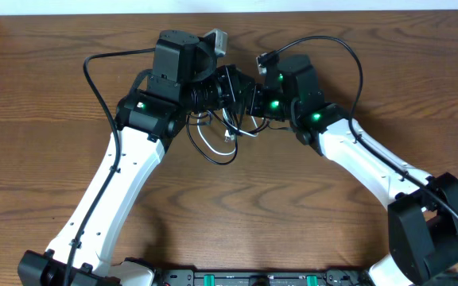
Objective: Untangle cables
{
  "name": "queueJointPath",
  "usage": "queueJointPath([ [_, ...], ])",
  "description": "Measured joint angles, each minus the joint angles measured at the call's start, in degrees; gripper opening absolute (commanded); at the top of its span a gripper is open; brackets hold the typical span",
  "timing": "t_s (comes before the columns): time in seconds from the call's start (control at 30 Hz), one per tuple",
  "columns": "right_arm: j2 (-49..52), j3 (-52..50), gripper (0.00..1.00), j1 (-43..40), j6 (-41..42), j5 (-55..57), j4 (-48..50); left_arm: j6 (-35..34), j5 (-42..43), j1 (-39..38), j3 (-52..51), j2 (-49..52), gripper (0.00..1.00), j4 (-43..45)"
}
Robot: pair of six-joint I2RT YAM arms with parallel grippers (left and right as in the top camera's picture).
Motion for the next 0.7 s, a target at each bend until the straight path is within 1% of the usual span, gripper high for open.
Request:
queueJointPath([
  [0.1, 0.04, 0.0, 0.58, 1.36, 0.96, 1.79, 0.04, -0.46, 0.0, 0.0, 0.0, 0.0, 0.07, 1.7],
  [0.13, 0.07, 0.0, 0.56, 1.77, 1.16, 2.4, 0.04, -0.68, 0.07, 0.11, -0.02, -0.02, 0.07, 2.36],
  [0.17, 0.11, 0.0, 0.5, 2.05, 1.25, 2.93, 0.13, -0.92, 0.26, 0.24, -0.02, -0.02, 0.07, 2.91],
  [0.2, 0.26, 0.0, 0.4, 2.32, 1.4, 3.43, 0.17, -1.11, 0.63, 0.48, -0.02, -0.02, 0.07, 3.63],
  [0.27, 0.87, 0.0, 0.35, 2.38, 1.84, 4.35, -0.02, -1.49, 1.97, 1.55, -0.04, -0.55, 0.07, 4.68],
  [0.33, 1.2, 0.02, 0.22, 2.38, 1.79, 5.01, -1.31, -1.55, 2.82, 2.67, -0.07, -1.44, 0.07, 4.76],
  [0.37, 1.29, 0.02, 0.19, 2.36, 1.99, 5.55, -2.34, -1.68, 3.17, 3.63, -0.15, -2.12, 0.07, 4.74],
  [0.47, 1.36, 0.15, 0.01, 1.99, 0.79, 6.51, -4.81, -2.16, 3.56, 6.86, -0.37, -4.5, 0.07, 4.66],
  [0.7, 1.33, 1.14, 0.01, -0.22, -1.66, 6.86, -10.6, -2.75, 4.94, 14.01, -0.46, -9.51, 0.07, 2.58],
])
